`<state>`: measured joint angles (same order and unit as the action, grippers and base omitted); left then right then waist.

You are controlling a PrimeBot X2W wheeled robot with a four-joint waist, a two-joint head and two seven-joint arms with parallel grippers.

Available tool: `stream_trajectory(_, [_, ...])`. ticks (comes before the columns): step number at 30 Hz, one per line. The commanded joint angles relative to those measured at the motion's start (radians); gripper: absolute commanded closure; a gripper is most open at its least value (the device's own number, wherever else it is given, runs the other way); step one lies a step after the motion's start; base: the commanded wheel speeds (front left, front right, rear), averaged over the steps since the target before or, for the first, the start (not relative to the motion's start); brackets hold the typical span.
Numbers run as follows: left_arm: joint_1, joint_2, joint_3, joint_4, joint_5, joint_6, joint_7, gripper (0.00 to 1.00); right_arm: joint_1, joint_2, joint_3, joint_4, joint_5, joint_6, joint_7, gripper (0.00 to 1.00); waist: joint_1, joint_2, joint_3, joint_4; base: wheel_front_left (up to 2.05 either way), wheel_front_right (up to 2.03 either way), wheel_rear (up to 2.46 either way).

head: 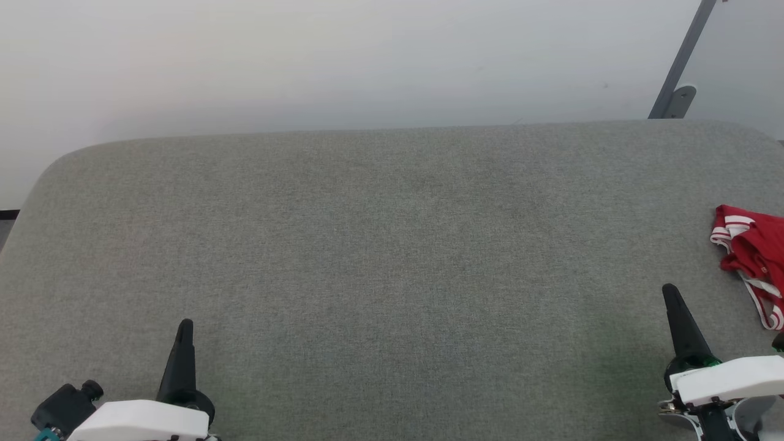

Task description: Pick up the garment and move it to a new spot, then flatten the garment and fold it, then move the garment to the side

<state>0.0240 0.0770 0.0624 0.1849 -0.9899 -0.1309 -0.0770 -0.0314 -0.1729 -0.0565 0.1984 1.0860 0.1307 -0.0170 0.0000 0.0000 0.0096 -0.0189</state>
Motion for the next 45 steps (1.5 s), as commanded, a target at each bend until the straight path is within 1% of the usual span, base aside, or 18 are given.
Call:
stream_trajectory(1, [-0.027, 0.006, 0.005, -0.004, -0.048, 0.0, 0.014, 1.0, -0.027, 0.004, -0.007, -0.006, 0.041, 0.0, 0.011, 1.0, 0.0, 0.0, 0.0, 0.001, 0.0, 0.0, 0.0])
stream_trajectory(27, [-0.073, -0.001, 0.017, 0.022, -0.299, 0.0, 0.082, 1.0, -0.05, 0.055, -0.03, 0.016, 0.245, 0.0, 0.063, 1.0, 0.0, 0.0, -0.002, 0.007, 0.0, 0.0, 0.0])
stream_trajectory(45, [-0.103, -0.006, 0.024, 0.039, -0.443, 0.0, 0.124, 1.0, -0.065, 0.086, -0.042, 0.029, 0.367, 0.0, 0.094, 1.0, 0.0, 0.0, -0.004, 0.012, 0.0, 0.0, 0.0])
